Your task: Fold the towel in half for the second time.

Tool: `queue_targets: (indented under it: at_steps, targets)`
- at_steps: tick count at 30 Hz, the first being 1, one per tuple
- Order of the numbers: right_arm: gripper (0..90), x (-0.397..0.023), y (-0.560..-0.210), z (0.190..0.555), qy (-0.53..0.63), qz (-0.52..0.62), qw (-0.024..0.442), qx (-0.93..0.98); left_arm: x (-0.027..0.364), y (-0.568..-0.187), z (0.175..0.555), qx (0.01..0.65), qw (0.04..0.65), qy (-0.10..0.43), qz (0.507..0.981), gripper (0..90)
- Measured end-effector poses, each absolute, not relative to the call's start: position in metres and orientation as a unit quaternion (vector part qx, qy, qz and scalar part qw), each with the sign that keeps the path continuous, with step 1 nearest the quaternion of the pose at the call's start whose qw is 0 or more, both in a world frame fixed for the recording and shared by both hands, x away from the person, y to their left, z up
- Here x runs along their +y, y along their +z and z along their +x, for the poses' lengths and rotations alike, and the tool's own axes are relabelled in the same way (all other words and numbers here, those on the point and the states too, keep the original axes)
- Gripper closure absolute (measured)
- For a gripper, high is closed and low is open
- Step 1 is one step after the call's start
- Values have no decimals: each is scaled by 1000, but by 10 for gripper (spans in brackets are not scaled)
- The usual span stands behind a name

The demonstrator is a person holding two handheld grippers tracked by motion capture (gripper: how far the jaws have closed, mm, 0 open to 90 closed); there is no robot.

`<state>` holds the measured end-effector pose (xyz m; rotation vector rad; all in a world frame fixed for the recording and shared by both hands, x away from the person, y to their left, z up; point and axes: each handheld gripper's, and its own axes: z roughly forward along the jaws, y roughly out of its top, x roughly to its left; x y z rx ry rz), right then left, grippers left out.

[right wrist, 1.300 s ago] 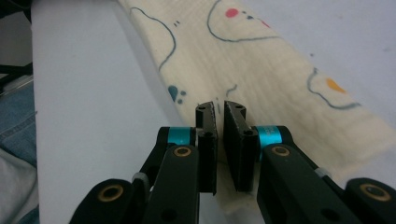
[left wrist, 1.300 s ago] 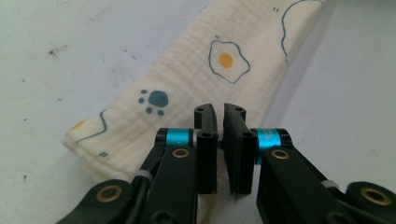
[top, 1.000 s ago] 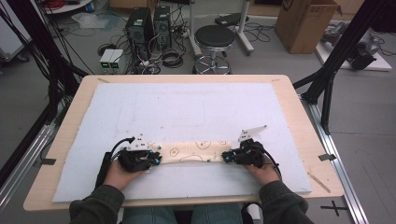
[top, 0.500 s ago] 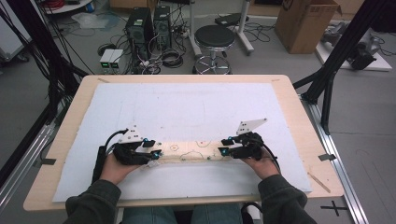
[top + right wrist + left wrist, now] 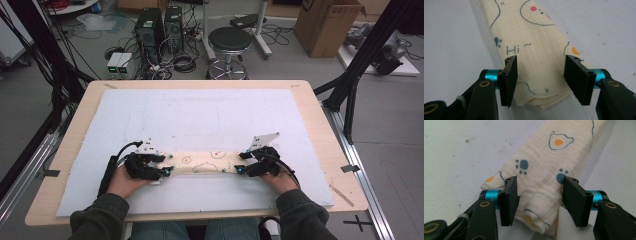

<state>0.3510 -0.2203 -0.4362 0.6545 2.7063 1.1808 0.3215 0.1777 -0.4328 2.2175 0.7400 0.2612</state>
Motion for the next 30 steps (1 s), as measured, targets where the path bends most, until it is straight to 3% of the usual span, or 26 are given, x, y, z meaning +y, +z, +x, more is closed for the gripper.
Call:
queue_targets:
  at_steps: [18, 30]
  targets:
    - [417, -219, -442, 344, 384, 195, 91, 898, 172, -438, 318, 265, 378, 117, 879, 396]
    - [408, -220, -442, 342, 392, 203, 89, 893, 175, -434, 317, 270, 386, 105, 876, 383]
